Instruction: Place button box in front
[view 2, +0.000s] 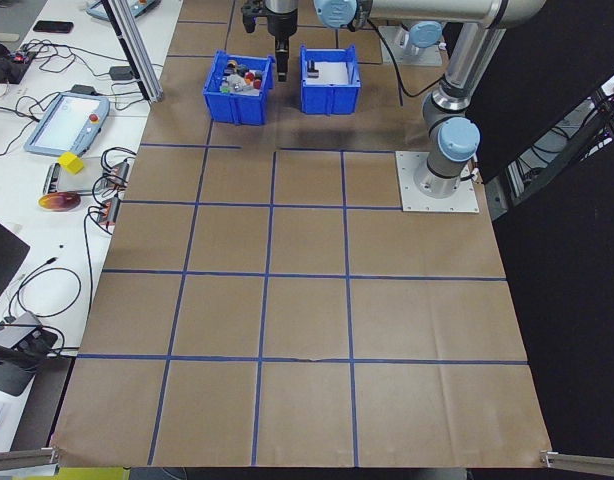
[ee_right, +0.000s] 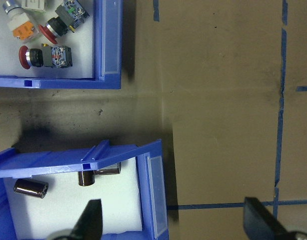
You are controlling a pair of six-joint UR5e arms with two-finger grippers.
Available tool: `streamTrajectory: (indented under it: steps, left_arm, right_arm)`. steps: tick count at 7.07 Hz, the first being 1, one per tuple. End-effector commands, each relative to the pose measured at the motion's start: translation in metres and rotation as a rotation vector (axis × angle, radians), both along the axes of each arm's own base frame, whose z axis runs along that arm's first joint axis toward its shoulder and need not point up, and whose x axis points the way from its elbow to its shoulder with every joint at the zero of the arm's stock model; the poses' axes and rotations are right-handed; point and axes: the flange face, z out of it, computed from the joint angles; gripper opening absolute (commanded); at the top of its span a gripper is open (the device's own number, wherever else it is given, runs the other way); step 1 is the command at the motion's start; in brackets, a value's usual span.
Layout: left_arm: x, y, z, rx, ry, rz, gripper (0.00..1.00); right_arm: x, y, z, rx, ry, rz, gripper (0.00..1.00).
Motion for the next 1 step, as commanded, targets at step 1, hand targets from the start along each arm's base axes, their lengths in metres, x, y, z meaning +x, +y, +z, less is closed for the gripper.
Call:
streamTrajectory:
  steps: [1]
  left_arm:
    - [-0.0001,0.0000,-0.0005,0.001,0.001,0.004,0.99]
  right_arm:
    - [0.0000,0.0000,-0.0005,0.000,0.000,0.001,1.00]
